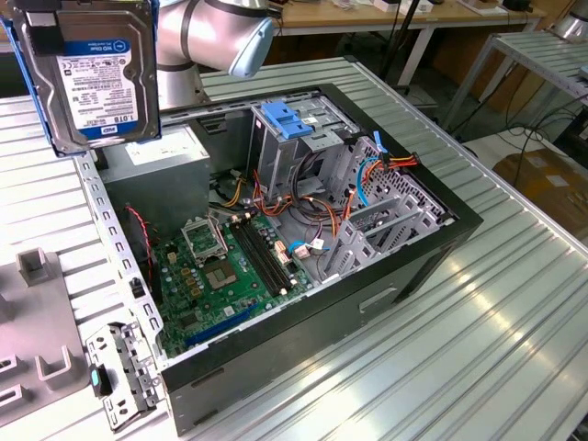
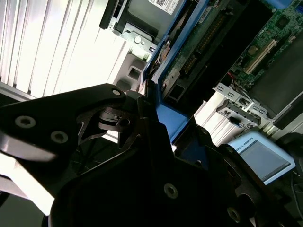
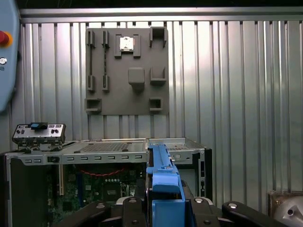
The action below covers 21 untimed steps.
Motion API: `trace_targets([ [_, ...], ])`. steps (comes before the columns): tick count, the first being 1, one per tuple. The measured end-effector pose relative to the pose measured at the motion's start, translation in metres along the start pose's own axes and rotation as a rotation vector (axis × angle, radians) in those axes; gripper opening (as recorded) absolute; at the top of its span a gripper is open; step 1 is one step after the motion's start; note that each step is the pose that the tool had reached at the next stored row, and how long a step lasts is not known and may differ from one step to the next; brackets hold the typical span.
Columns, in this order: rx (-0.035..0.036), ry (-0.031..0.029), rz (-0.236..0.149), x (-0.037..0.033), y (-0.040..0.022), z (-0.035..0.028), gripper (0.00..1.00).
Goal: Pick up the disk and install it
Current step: 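Pick up the disk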
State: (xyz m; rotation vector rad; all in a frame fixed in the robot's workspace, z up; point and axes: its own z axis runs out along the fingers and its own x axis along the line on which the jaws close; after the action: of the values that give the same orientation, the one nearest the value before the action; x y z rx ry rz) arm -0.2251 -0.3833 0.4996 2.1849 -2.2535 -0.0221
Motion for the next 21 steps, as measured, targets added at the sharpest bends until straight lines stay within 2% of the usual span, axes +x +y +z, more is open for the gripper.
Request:
trace_targets([
  [5, -0.0001, 0.0002, 0.000, 0.0004, -0.0002, 0.0000, 0.37],
  [12, 0.0000, 0.0002, 0.000, 0.0065, -0.0018, 0.0000, 0.37],
  [20, 0.0000, 0.0017, 0.000, 0.0070, -0.0243, 0.0001, 0.37],
  [21, 0.0000, 0.0017, 0.000, 0.0070, -0.0244, 0.0001, 0.37],
])
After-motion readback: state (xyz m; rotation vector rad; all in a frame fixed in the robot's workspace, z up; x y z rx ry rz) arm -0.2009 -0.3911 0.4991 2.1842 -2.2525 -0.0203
